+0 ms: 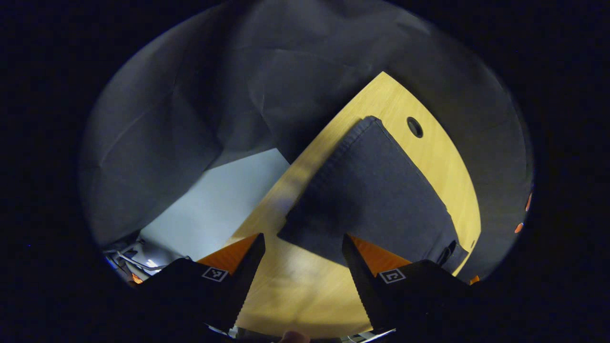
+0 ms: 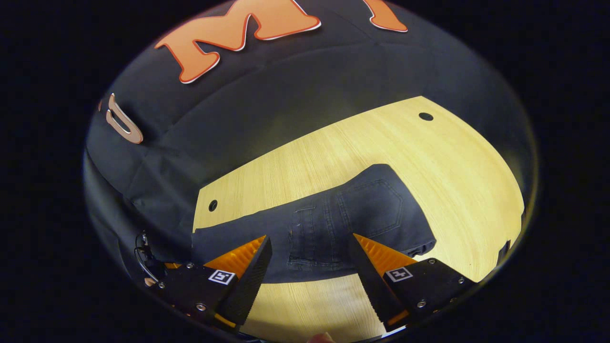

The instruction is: Grasp the waist and the cuffs of the jeans and fold them to make the two legs overlap; first hold the waist and fold one-third of the jeans toward the cuffs, then hold the cuffs and fold the remaining one-third in the same direction to finish folding.

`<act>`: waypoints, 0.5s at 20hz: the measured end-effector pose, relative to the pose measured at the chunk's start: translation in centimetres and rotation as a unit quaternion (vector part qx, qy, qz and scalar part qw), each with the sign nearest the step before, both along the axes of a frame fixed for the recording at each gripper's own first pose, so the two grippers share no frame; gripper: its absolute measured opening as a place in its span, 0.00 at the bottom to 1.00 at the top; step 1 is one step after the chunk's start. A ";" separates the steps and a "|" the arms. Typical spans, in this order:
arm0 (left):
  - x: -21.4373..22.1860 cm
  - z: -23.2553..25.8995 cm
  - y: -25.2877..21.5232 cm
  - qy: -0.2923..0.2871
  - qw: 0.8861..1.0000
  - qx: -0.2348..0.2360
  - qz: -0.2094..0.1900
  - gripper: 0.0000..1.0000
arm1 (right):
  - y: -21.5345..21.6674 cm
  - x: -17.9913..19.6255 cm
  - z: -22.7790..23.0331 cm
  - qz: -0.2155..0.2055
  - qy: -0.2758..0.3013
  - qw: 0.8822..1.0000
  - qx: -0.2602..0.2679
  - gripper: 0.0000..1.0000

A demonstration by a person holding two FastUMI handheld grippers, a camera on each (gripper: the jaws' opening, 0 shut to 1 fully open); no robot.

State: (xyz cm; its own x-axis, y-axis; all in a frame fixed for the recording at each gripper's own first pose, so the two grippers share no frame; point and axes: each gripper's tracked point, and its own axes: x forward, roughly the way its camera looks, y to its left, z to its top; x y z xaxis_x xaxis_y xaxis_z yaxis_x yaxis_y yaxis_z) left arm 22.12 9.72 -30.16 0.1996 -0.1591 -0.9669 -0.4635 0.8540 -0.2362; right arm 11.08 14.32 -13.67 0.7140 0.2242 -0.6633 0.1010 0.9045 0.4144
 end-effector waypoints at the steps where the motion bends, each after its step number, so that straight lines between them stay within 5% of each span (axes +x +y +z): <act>1: 0.6 -0.3 0.1 0.008 1.000 0.013 -0.005 0.98 | -0.6 -0.3 0.3 -0.007 -0.003 1.000 -0.002 0.99; 10: 3.3 -2.4 -1.6 0.032 0.994 0.079 -0.064 0.92 | -4.6 -2.4 0.5 -0.060 -0.003 0.998 -0.011 0.99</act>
State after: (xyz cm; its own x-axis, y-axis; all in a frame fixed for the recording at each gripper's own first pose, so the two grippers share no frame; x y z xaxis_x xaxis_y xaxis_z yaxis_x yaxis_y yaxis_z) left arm 25.47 8.08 -32.57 0.1245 -0.0252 -0.9919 -0.3586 0.9310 -0.0686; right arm 8.69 9.72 -13.12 0.7384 0.1225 -0.6631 0.2071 0.8946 0.3959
